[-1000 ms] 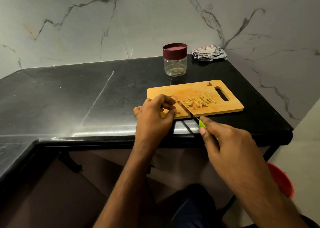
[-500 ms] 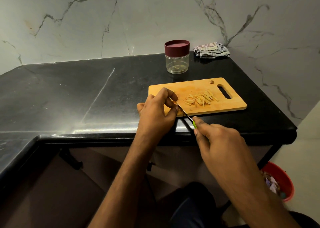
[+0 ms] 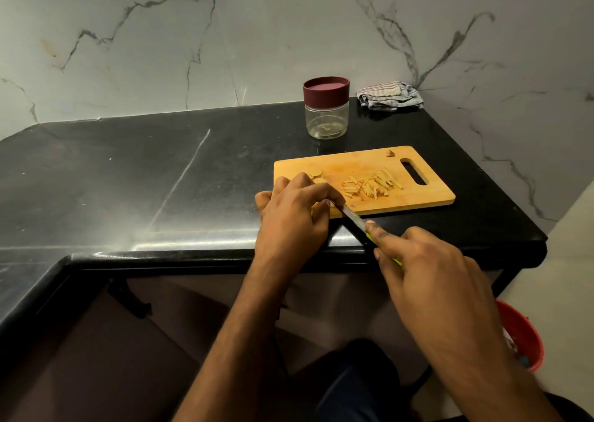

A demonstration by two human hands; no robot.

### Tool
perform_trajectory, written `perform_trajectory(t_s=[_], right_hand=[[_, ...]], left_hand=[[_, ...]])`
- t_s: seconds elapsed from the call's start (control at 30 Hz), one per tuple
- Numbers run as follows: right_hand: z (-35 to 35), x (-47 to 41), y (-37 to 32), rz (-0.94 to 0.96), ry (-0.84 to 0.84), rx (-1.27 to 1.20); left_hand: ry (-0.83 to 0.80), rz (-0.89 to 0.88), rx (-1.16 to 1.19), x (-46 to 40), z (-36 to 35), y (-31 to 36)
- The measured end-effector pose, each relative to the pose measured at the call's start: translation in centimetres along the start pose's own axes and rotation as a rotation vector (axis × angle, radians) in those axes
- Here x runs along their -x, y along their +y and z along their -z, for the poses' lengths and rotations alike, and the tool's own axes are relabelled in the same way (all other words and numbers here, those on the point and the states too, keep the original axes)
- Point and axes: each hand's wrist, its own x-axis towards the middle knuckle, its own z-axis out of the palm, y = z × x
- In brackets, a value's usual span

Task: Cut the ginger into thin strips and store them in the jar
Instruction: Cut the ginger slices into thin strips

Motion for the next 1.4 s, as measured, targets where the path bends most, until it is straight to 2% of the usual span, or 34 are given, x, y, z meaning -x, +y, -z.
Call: perform_trajectory(t_s=[0.17, 0.4, 0.9, 1.07, 1.2, 1.4], right_hand=[[-0.1, -0.1, 0.0, 0.013, 0.007, -0.028], [-0.1, -0.2, 0.0, 0.031, 0.042, -0.202], [-0.7, -1.2, -1.3, 0.035, -0.021, -0.194], [0.7, 0.0, -0.6, 0.033, -0.010, -0.081], [0.7, 0.0, -0.1, -0.014, -0.025, 0.008], [0.3, -0.3, -0.2, 0.007, -0.023, 0.029]], left_hand=[[-0.051, -0.027, -0.073, -0.2, -0.1, -0.1], [0.101, 0.103, 0.234, -0.1, -0.4, -0.6], [0.122, 0.119, 0.248, 0.0, -0.3, -0.6], [0.096, 0.093, 0.187, 0.0, -0.1, -0.3], [0.068, 0.021, 0.027, 0.0, -0.2, -0.2], [-0.008, -0.043, -0.065, 0.0, -0.2, -0.1]])
